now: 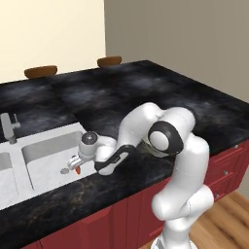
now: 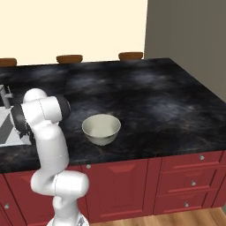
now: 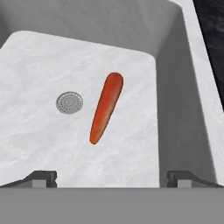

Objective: Pick the mushrooms from the cabinet and place them in one bowl. Pick the carrot from the sink and place it in the other bowl.

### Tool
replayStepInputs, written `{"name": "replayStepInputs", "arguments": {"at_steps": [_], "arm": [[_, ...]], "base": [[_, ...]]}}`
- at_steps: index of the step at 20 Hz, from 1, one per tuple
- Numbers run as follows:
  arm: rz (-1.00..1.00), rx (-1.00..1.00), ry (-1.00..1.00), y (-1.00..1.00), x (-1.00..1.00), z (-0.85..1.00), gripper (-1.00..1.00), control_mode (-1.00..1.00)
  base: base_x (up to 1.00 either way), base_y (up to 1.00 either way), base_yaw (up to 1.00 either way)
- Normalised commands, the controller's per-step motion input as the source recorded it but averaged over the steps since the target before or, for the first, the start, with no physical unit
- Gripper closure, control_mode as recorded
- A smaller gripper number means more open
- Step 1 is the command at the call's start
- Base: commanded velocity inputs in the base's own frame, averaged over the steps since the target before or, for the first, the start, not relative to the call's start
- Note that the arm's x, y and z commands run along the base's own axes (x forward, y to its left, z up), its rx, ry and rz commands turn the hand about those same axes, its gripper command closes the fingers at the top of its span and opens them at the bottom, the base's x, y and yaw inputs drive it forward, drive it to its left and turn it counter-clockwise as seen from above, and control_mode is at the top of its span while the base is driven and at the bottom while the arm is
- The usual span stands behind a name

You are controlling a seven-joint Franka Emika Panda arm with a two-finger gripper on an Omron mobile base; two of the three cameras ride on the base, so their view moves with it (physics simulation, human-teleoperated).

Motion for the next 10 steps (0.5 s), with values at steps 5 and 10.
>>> {"name": "replayStepInputs", "arguments": {"at_steps": [5,10], "arm": [[-0.04,0.00,0.00,0.27,0.37,-0.18,-1.00,-1.00],[-0.08,-0.04,0.00,0.39,0.31,-0.16,-1.00,-1.00]], "base": [[0.00,0.00,0.00],[0.00,0.00,0.00]]}}
